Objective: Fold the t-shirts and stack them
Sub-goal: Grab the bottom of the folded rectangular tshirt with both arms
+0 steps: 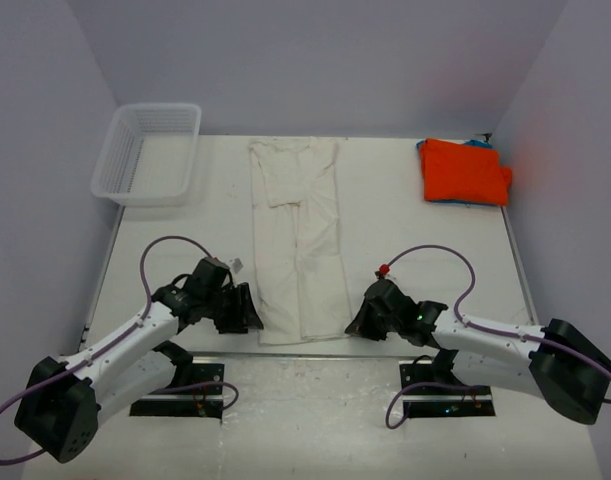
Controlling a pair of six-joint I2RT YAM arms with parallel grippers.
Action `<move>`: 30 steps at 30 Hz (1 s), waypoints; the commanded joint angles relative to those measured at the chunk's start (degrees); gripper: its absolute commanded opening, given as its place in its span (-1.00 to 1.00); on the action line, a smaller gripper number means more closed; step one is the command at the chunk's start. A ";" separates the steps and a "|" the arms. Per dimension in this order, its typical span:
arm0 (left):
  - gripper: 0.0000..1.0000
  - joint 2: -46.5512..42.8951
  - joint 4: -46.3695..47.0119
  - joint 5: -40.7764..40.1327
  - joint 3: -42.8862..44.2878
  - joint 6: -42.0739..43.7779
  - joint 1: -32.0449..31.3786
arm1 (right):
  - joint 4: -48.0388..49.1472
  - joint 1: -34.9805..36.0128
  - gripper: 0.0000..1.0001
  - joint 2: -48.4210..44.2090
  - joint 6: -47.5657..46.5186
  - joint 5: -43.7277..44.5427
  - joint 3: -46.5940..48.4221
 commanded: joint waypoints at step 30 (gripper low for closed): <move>-0.45 8.20 10.21 -5.44 -4.65 -9.85 -10.23 | -5.65 -0.11 -1.00 -2.55 -0.57 4.07 -1.90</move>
